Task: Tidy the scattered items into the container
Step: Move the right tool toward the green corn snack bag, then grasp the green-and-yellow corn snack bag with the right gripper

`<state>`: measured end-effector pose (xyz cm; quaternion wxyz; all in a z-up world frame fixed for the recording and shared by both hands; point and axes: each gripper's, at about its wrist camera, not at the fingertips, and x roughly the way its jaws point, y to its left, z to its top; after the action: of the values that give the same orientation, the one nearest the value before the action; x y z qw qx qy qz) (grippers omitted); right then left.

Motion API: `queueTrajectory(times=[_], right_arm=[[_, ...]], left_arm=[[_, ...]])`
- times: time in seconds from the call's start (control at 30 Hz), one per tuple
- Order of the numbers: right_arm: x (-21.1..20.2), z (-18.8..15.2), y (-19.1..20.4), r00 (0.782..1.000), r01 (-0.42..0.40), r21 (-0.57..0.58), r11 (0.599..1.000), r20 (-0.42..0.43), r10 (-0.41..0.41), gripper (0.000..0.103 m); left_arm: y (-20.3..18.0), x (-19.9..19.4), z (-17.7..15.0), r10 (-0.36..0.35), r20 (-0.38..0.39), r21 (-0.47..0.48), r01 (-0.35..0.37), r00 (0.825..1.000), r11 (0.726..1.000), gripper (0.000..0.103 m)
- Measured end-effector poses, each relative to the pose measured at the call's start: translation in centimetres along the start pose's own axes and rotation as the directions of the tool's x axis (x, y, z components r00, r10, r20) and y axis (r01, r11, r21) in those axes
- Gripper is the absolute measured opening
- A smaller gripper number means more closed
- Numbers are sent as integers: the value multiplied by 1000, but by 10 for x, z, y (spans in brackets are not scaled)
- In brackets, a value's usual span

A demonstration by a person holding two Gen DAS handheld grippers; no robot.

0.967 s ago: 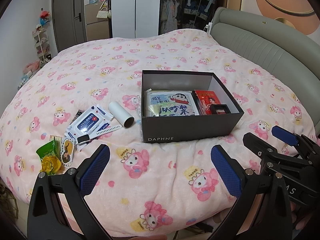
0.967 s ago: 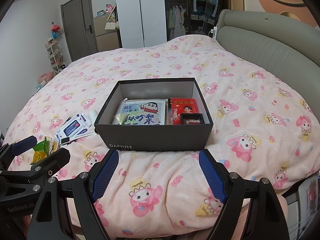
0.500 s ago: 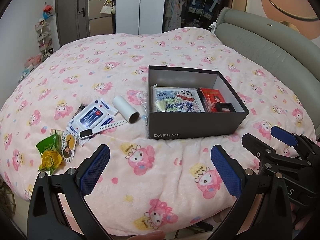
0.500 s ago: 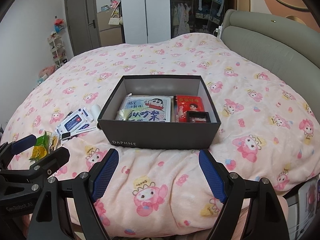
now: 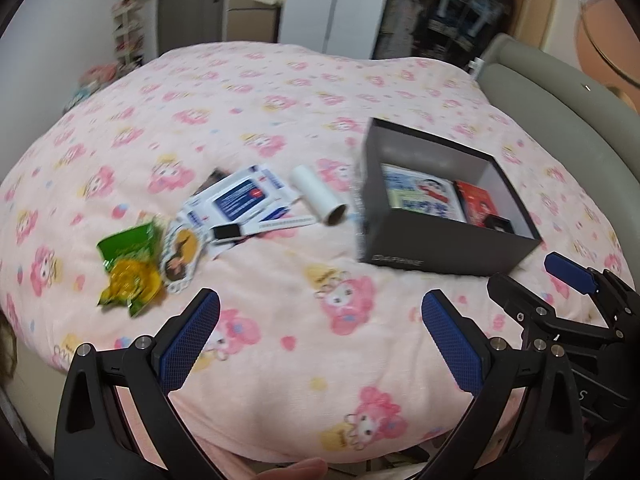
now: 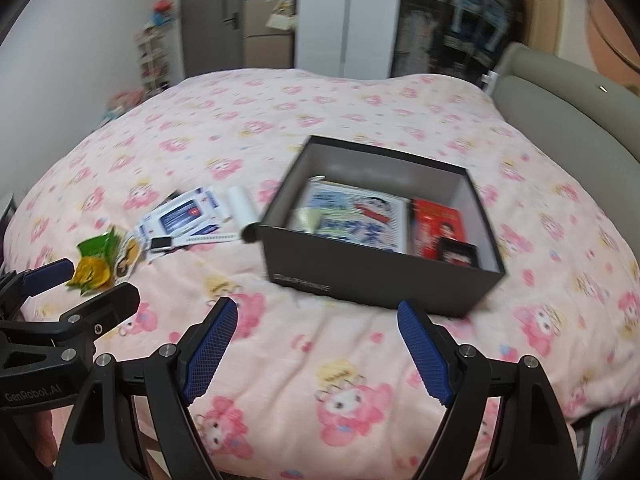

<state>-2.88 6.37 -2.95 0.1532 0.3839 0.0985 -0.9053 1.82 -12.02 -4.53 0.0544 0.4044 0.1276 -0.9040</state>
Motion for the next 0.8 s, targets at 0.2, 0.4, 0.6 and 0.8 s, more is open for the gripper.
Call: queueTrajectory(times=[0.2, 0.4, 0.6, 0.8], right_arm=[[32, 16, 53, 994, -111, -109, 988, -32, 108, 81], [89, 29, 122, 970, -231, -214, 949, -128, 207, 81], [130, 30, 179, 922, -366, -232, 901, -225, 316, 77], [165, 27, 218, 845, -499, -185, 847, -322, 428, 60]], left_arm=[[79, 17, -1, 37, -13, -191, -39, 999, 981, 99], [165, 51, -12, 90, -76, -429, -114, 993, 896, 84], [219, 63, -15, 106, -106, -520, -146, 989, 842, 69], [244, 78, -19, 103, -128, -576, -158, 986, 802, 70]])
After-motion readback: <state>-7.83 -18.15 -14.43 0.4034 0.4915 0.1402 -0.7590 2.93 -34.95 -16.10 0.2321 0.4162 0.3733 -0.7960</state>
